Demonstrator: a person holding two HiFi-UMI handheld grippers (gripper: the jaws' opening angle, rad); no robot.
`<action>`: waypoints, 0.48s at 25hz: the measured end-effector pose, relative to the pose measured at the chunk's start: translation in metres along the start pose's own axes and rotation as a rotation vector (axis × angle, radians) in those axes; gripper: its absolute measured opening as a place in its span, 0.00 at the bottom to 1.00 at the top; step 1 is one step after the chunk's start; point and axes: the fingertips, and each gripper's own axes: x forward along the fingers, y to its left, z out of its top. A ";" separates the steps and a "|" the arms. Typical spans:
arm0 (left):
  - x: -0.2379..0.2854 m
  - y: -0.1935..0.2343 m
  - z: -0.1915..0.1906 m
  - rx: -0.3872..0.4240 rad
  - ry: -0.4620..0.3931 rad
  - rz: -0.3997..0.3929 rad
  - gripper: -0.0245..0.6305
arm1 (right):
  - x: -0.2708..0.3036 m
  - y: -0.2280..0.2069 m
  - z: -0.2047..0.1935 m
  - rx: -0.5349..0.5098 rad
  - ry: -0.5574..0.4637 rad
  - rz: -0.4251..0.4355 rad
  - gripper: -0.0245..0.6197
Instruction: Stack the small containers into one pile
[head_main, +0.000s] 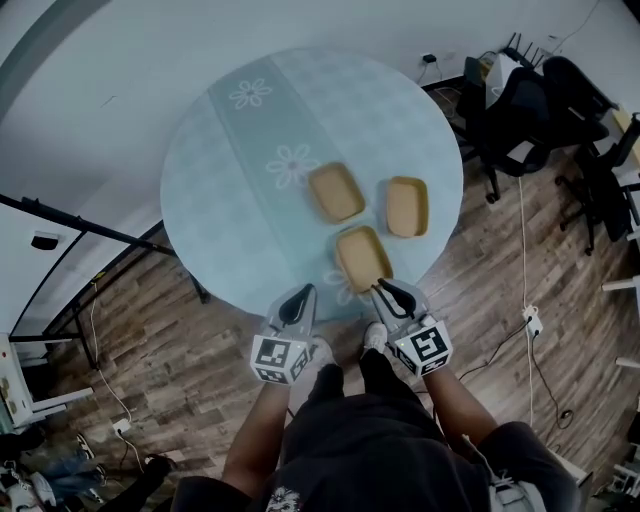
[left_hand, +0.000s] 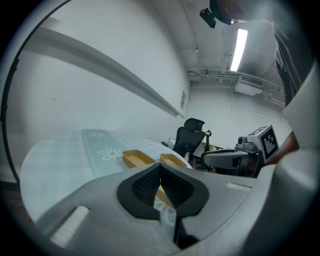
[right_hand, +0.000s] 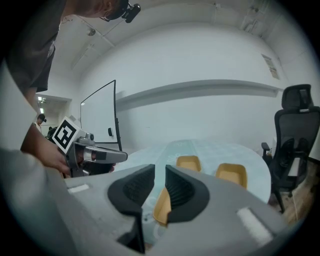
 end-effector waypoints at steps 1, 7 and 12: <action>0.001 0.000 -0.005 -0.004 0.008 0.002 0.04 | 0.000 -0.001 -0.007 0.008 0.005 -0.007 0.16; 0.011 -0.005 -0.037 -0.023 0.052 0.007 0.04 | -0.002 -0.011 -0.042 0.072 0.021 -0.041 0.46; 0.010 -0.010 -0.060 -0.040 0.081 0.013 0.04 | 0.000 -0.022 -0.073 0.093 0.055 -0.104 0.71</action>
